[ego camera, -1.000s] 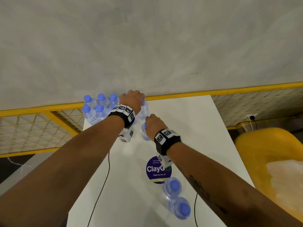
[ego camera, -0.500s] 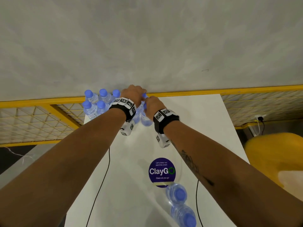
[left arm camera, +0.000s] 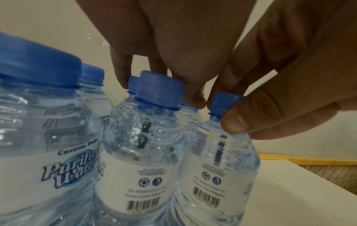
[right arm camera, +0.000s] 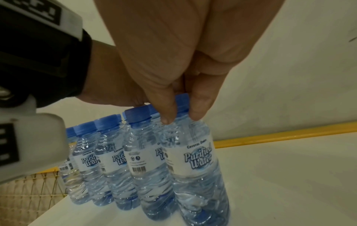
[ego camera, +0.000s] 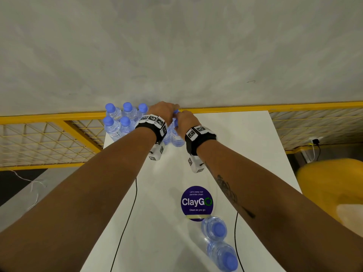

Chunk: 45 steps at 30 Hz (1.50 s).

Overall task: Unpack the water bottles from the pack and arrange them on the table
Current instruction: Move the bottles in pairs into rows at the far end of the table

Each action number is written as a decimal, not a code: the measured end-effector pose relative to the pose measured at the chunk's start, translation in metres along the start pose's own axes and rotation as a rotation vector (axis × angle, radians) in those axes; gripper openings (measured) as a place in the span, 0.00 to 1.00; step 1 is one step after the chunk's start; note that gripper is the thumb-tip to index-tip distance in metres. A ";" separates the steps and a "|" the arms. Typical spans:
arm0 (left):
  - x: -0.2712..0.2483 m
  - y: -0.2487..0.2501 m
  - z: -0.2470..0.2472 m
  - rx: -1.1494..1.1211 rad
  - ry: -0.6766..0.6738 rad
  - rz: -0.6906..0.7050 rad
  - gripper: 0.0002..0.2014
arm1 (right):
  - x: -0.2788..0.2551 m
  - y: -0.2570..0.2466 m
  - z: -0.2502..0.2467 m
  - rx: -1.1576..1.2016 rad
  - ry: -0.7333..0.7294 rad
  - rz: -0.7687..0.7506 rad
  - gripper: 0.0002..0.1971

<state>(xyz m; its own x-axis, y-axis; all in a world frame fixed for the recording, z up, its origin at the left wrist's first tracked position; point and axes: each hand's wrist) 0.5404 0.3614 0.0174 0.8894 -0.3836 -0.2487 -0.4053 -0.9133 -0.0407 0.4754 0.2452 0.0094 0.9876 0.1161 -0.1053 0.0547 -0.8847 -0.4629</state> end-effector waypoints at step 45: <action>-0.310 0.207 0.074 -0.170 -0.062 0.288 0.17 | -0.424 0.044 -0.005 0.082 -0.248 -0.056 0.13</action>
<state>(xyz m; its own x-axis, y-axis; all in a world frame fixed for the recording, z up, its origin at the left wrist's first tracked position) 0.1649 0.3020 0.0146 0.7268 -0.6246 -0.2856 -0.5920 -0.7806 0.2007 0.0596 0.1551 0.0382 0.9166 0.2801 -0.2852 0.0865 -0.8356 -0.5426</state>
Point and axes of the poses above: each hand's wrist, its own x-axis towards the middle knuckle, its own z-axis out of the palm, y = z × x, and after that the axes turned 7 degrees about x, right-handed
